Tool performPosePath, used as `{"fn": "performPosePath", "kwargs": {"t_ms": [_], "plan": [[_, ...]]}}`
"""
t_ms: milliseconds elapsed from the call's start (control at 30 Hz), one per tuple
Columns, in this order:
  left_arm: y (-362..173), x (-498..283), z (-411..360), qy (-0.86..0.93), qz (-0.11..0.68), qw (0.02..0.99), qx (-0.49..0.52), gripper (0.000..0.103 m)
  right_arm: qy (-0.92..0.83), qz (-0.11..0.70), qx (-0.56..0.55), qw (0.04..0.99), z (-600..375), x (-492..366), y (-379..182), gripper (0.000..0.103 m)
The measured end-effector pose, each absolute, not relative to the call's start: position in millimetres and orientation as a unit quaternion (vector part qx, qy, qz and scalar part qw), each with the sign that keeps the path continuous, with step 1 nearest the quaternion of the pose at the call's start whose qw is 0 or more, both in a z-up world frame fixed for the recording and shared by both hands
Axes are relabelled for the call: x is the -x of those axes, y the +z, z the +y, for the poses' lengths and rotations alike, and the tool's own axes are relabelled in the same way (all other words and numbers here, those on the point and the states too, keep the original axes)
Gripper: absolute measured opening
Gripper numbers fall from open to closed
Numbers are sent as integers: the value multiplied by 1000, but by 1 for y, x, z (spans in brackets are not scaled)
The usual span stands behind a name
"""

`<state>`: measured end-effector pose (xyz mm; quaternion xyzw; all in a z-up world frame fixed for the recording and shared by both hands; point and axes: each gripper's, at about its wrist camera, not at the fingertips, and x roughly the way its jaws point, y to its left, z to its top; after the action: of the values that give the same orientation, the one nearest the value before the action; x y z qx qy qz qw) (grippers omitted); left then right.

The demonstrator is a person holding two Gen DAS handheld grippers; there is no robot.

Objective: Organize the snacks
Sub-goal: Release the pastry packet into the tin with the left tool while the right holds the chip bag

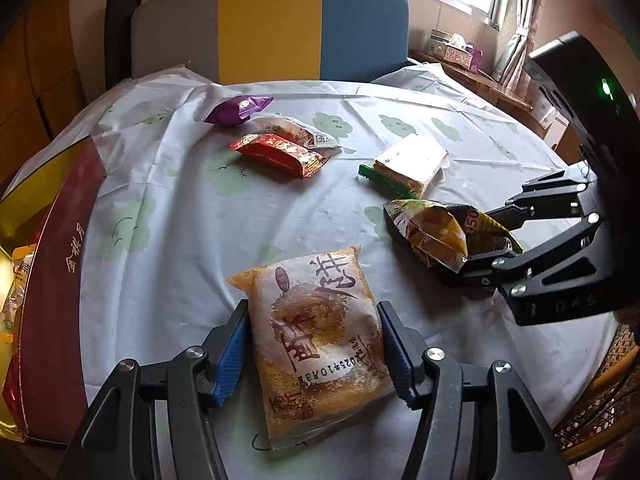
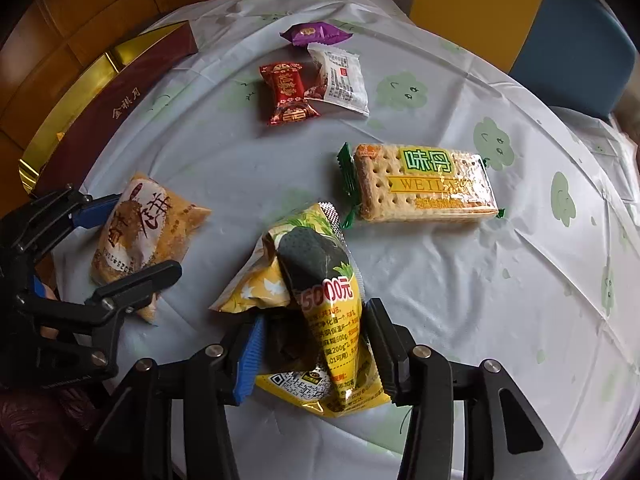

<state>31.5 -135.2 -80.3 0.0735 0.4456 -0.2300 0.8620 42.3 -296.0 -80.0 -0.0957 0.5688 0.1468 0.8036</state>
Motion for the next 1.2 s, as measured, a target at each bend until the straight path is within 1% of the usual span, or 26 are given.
{"fn": "performPosePath", "kwargs": {"t_ms": [133, 200, 233, 267, 333, 533, 633, 800, 933, 1200], "plan": [[-72, -33, -124, -235, 461, 854, -49, 61, 145, 569, 104, 803, -292, -50, -84, 49], [-63, -30, -116, -231, 456, 859, -41, 61, 143, 571, 102, 802, -288, -52, -86, 49], [-55, -29, -109, -230, 450, 862, -36, 61, 141, 572, 101, 802, -288, -53, -86, 51], [-49, -28, -104, -230, 446, 864, -30, 61, 134, 573, 99, 802, -288, -55, -88, 56], [-33, -29, -86, -222, 437, 872, -13, 61, 124, 577, 96, 802, -287, -60, -95, 62], [4, -51, -16, -156, 424, 891, 38, 61, 120, 576, 98, 803, -286, -62, -97, 62], [10, -72, 25, -112, 431, 893, 64, 61, 119, 575, 102, 803, -285, -63, -98, 62], [5, -110, 77, -49, 443, 893, 59, 61, 121, 570, 116, 805, -277, -59, -99, 62], [-9, -145, 101, -17, 452, 891, 36, 61, 122, 563, 128, 807, -272, -56, -97, 62], [-46, -203, 110, -15, 486, 873, 31, 61, 125, 562, 128, 807, -268, -52, -97, 62]]}}
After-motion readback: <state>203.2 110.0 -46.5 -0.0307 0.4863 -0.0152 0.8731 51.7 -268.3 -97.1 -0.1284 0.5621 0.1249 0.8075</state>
